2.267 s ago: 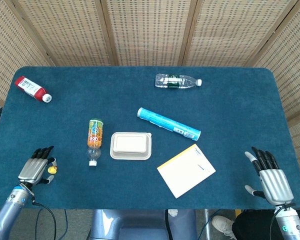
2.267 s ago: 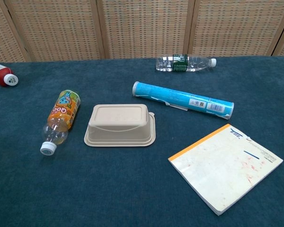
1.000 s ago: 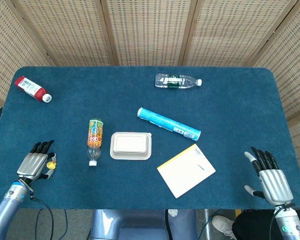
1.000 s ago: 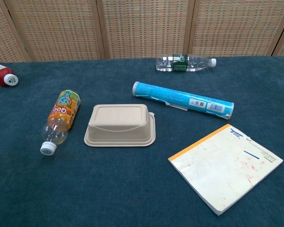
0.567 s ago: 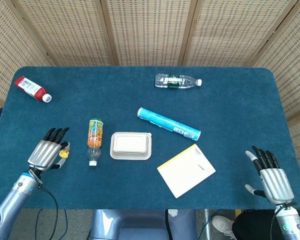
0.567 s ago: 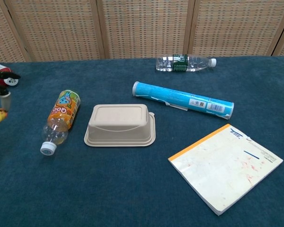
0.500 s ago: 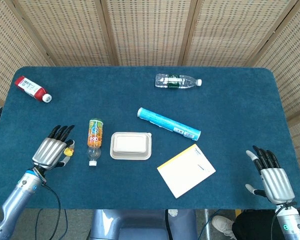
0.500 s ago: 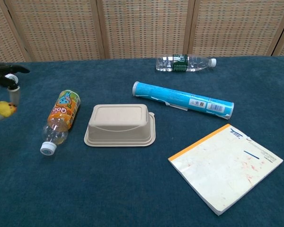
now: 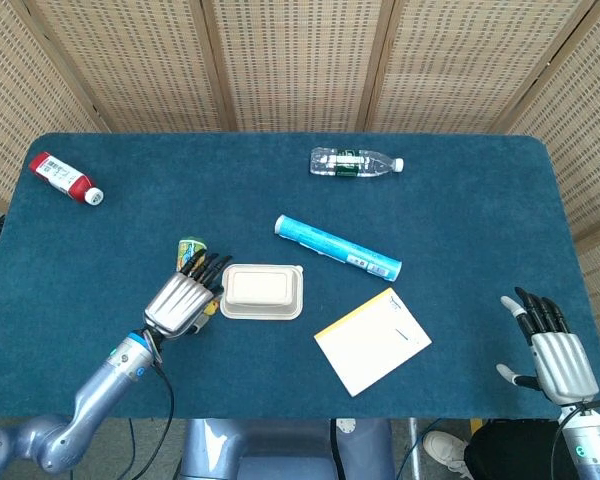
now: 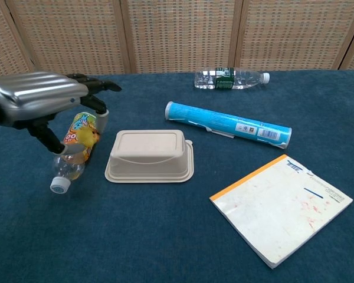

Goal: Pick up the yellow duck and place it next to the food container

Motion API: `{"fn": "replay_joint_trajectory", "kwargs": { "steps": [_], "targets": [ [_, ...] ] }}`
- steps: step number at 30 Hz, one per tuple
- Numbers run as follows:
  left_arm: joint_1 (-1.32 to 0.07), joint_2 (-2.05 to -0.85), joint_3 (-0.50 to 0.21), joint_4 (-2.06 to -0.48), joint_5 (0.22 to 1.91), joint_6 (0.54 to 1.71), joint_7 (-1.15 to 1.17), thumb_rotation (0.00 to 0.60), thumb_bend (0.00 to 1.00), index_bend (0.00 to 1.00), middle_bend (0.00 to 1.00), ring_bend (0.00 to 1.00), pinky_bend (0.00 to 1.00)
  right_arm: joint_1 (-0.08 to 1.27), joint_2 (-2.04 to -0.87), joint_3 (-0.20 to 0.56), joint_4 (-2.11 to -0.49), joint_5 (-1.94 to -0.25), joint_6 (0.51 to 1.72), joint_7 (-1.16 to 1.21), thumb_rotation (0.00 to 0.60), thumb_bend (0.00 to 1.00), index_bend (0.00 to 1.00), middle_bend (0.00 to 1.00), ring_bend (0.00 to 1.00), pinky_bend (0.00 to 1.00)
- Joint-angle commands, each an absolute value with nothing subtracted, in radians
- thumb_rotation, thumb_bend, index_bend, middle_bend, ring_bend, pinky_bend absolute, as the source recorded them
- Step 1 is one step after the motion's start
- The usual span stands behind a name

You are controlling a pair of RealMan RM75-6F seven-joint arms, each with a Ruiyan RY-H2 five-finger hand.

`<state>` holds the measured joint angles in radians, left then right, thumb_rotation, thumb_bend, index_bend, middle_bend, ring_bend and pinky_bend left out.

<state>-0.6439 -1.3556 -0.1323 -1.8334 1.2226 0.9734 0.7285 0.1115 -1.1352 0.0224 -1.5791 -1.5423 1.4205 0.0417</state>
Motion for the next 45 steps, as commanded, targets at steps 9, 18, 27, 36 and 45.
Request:
{"fn": "replay_joint_trajectory", "kwargs": {
  "steps": [9, 18, 27, 36, 45],
  "targets": [
    [-0.702, -1.481, -0.066, -1.8, 1.227, 0.977, 0.845, 0.6, 0.39, 0.51, 0.0, 0.0, 0.0, 0.11, -1.12, 0.026, -1.581, -1.54, 1.425, 0.077, 0.6, 0.0, 0.09, 0.0, 0.0, 0.0],
    [-0.716, -1.535, -0.025, -1.729, 1.276, 0.975, 0.833, 0.6, 0.39, 0.51, 0.0, 0.0, 0.0, 0.11, -1.118, 0.026, -1.581, -1.541, 1.425, 0.083, 0.6, 0.0, 0.09, 0.0, 0.0, 0.0],
    [-0.729, -1.569, -0.01, -1.686, 1.296, 0.973, 0.827, 0.6, 0.39, 0.51, 0.0, 0.0, 0.0, 0.11, -1.117, 0.026, -1.582, -1.54, 1.425, 0.082, 0.6, 0.0, 0.09, 0.0, 0.0, 0.0],
    [-0.737, -1.586, 0.023, -1.629, 1.343, 0.954, 0.791, 0.6, 0.39, 0.51, 0.0, 0.0, 0.0, 0.109, -1.113, 0.027, -1.582, -1.54, 1.428, 0.092, 0.6, 0.0, 0.09, 0.0, 0.0, 0.0],
    [-0.751, -1.58, 0.014, -1.603, 1.358, 0.941, 0.761, 0.6, 0.39, 0.52, 0.0, 0.0, 0.0, 0.11, -1.116, 0.028, -1.581, -1.539, 1.426, 0.087, 0.6, 0.0, 0.09, 0.0, 0.0, 0.0]
  ]
}}
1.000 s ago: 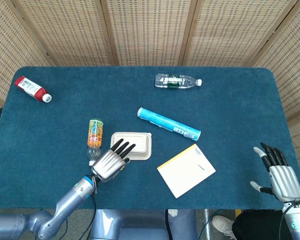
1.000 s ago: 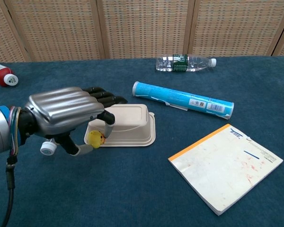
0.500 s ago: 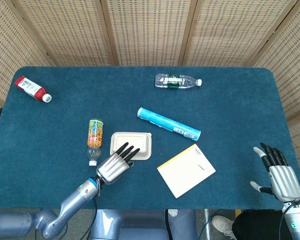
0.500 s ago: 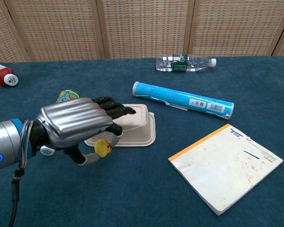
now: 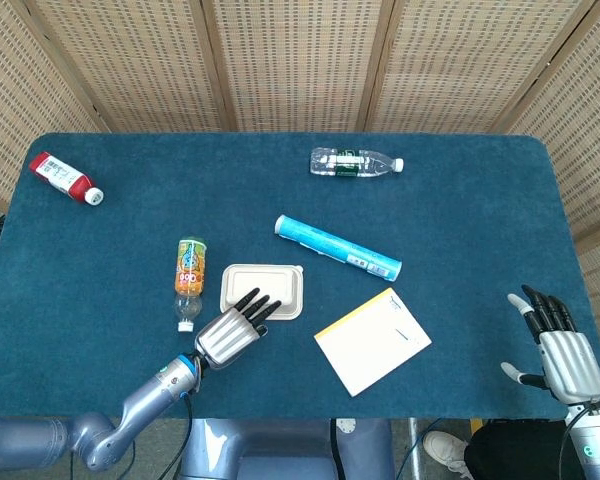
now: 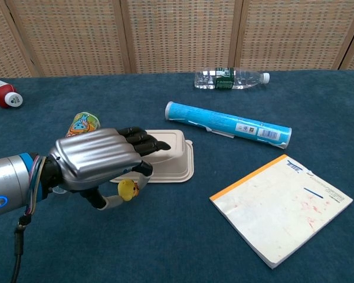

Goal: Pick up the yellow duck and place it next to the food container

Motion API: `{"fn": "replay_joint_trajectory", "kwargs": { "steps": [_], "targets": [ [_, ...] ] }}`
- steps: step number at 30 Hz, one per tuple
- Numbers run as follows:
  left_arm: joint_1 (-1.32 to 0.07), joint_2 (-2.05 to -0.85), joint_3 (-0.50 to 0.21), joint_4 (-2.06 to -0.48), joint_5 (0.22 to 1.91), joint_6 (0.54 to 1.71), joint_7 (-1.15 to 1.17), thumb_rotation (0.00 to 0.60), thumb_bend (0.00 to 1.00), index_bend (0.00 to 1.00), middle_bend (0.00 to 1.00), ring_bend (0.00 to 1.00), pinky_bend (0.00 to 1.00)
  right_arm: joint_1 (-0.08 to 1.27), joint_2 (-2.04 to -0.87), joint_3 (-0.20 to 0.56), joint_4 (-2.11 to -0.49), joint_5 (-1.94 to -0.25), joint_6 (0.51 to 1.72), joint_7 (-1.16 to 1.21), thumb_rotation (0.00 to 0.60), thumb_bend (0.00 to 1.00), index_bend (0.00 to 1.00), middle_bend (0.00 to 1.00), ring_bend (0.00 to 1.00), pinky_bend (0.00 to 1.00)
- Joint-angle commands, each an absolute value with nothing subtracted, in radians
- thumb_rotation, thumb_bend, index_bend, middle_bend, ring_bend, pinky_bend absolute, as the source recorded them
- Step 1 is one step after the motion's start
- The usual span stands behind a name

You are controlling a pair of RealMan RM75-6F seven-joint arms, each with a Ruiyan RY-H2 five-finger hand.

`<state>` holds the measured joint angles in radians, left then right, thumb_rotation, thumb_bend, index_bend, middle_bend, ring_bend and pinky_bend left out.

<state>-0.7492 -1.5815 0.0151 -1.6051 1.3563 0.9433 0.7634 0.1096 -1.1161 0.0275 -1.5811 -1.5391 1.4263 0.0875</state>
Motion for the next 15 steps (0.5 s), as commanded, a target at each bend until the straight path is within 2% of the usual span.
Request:
{"fn": "replay_joint_trajectory", "kwargs": {
  "steps": [1, 8, 15],
  "targets": [
    [-0.754, -1.578, 0.014, -1.599, 1.36, 0.938, 0.762, 0.6, 0.39, 0.52, 0.0, 0.0, 0.0, 0.11, -1.116, 0.027, -1.581, -1.538, 1.425, 0.087, 0.6, 0.0, 0.09, 0.0, 0.0, 0.0],
    [-0.776, -1.577, 0.016, -1.572, 1.386, 0.915, 0.751, 0.6, 0.39, 0.53, 0.0, 0.0, 0.0, 0.11, -1.115, 0.028, -1.583, -1.536, 1.425, 0.086, 0.6, 0.0, 0.09, 0.0, 0.0, 0.0],
    [-0.803, -1.572, 0.032, -1.511, 1.512, 0.928, 0.662, 0.6, 0.39, 0.53, 0.0, 0.0, 0.0, 0.11, -1.116, 0.031, -1.579, -1.529, 1.421, 0.087, 0.6, 0.0, 0.09, 0.0, 0.0, 0.0]
  ]
}}
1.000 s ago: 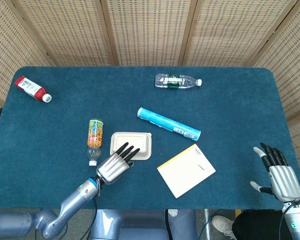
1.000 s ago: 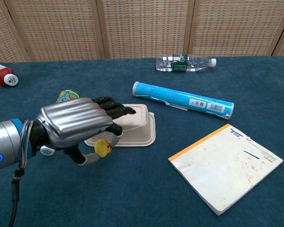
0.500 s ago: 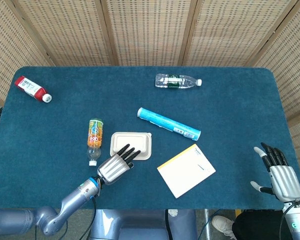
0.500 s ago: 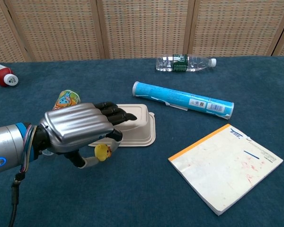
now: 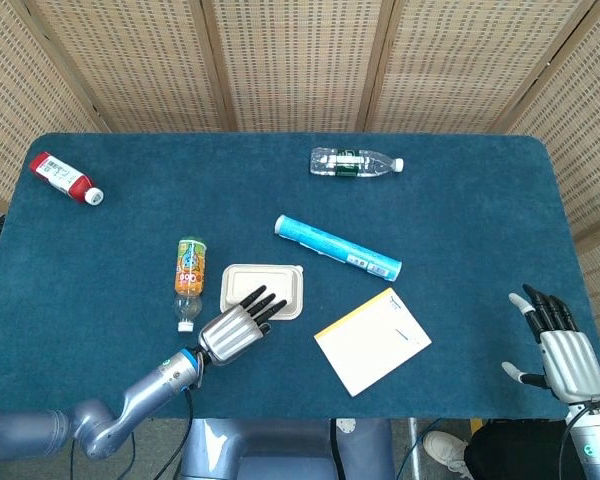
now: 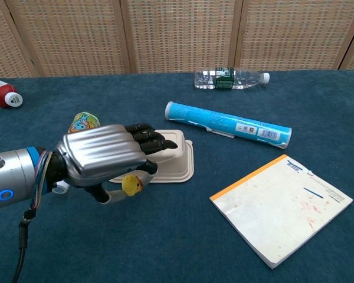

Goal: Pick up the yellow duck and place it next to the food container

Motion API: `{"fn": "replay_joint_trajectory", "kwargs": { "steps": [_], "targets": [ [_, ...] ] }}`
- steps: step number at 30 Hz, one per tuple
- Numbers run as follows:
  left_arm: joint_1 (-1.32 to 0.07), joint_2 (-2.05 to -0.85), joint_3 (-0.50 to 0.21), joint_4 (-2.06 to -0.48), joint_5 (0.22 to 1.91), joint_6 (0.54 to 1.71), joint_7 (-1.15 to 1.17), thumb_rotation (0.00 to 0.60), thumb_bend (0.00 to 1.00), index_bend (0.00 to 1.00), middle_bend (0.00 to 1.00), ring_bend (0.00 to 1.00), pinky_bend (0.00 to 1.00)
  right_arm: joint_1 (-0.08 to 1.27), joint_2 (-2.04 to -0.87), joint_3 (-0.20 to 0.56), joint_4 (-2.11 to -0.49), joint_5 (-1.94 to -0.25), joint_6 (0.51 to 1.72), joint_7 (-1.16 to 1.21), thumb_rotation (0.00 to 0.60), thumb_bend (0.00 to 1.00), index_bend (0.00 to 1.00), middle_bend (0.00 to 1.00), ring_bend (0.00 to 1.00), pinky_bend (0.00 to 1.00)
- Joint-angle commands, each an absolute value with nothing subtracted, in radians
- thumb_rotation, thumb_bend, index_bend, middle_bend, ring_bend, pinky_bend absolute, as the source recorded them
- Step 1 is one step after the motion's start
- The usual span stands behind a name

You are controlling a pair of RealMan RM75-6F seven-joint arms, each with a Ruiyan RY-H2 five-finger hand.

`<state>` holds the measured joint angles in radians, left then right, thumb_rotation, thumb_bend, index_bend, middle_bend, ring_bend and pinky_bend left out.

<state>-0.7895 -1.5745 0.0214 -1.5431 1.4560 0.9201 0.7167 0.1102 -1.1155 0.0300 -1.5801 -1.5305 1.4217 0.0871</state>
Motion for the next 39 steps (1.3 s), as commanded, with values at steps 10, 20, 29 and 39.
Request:
{"fn": "replay_joint_trajectory", "kwargs": {
  "steps": [10, 20, 29, 39],
  "targets": [
    [-0.838, -1.583, 0.051, -1.393, 1.612, 0.917, 0.536, 0.6, 0.39, 0.53, 0.0, 0.0, 0.0, 0.116, -1.129, 0.042, -1.573, -1.498, 1.404, 0.061, 0.6, 0.0, 0.09, 0.0, 0.0, 0.0],
    [-0.853, -1.601, 0.05, -1.34, 1.634, 0.903, 0.505, 0.6, 0.39, 0.52, 0.0, 0.0, 0.0, 0.118, -1.134, 0.047, -1.567, -1.486, 1.398, 0.056, 0.6, 0.0, 0.09, 0.0, 0.0, 0.0],
    [-0.852, -1.613, 0.06, -1.326, 1.66, 0.911, 0.519, 0.6, 0.39, 0.5, 0.0, 0.0, 0.0, 0.116, -1.132, 0.046, -1.569, -1.489, 1.401, 0.059, 0.6, 0.0, 0.09, 0.0, 0.0, 0.0],
    [-0.846, -1.62, 0.055, -1.312, 1.656, 0.908, 0.554, 0.6, 0.39, 0.45, 0.0, 0.0, 0.0, 0.115, -1.131, 0.046, -1.569, -1.491, 1.403, 0.063, 0.6, 0.0, 0.09, 0.0, 0.0, 0.0]
  ]
}}
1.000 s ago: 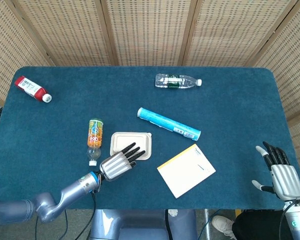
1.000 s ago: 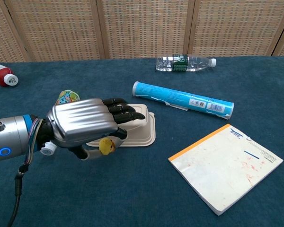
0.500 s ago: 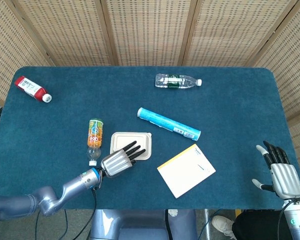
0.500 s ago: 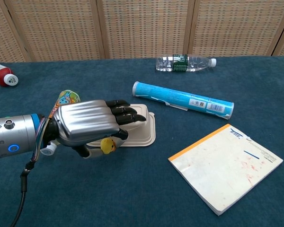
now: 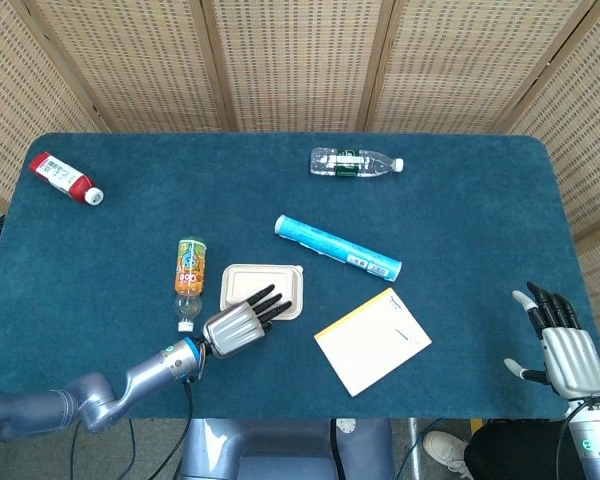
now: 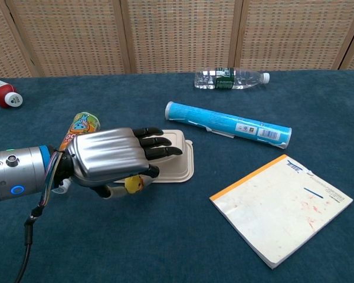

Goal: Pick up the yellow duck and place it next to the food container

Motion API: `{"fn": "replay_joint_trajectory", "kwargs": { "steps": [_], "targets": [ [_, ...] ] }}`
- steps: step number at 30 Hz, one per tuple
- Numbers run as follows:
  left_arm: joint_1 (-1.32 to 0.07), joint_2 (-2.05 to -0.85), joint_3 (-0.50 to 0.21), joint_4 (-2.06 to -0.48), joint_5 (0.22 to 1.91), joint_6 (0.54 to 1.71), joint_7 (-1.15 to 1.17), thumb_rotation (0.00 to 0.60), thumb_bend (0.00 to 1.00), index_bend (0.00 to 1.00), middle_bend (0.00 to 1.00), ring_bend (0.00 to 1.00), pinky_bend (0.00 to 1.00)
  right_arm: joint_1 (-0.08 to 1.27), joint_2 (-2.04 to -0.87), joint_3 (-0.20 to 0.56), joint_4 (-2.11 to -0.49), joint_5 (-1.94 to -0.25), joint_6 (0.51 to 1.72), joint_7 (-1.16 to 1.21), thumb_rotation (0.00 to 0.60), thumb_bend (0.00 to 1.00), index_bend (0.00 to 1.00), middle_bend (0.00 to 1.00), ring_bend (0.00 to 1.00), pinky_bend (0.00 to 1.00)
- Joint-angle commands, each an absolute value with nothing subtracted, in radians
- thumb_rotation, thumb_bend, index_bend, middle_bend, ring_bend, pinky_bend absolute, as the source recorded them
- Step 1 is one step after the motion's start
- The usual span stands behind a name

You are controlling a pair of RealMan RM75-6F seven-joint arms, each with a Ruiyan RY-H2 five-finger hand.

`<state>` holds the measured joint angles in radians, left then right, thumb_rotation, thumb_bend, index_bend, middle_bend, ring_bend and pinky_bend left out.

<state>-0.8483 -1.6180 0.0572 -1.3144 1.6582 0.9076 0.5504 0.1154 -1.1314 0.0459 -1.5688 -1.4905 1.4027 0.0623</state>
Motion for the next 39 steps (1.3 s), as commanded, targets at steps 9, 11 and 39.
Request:
{"fn": "replay_joint_trajectory", "kwargs": {
  "steps": [9, 11, 39],
  "targets": [
    [-0.838, -1.621, 0.054, -1.307, 1.65, 0.91, 0.573, 0.6, 0.39, 0.25, 0.0, 0.0, 0.0, 0.114, -1.131, 0.046, -1.569, -1.494, 1.407, 0.063, 0.6, 0.0, 0.09, 0.0, 0.0, 0.0],
    [-0.835, -1.621, 0.054, -1.308, 1.652, 0.914, 0.574, 0.6, 0.39, 0.22, 0.0, 0.0, 0.0, 0.113, -1.131, 0.045, -1.569, -1.496, 1.409, 0.064, 0.6, 0.0, 0.09, 0.0, 0.0, 0.0],
    [-0.462, -1.264, 0.056, -1.762, 1.611, 1.496, 0.512, 0.6, 0.38, 0.0, 0.0, 0.0, 0.0, 0.106, -1.138, 0.041, -1.557, -1.534, 1.446, 0.066, 0.6, 0.0, 0.09, 0.0, 0.0, 0.0]
  ]
}}
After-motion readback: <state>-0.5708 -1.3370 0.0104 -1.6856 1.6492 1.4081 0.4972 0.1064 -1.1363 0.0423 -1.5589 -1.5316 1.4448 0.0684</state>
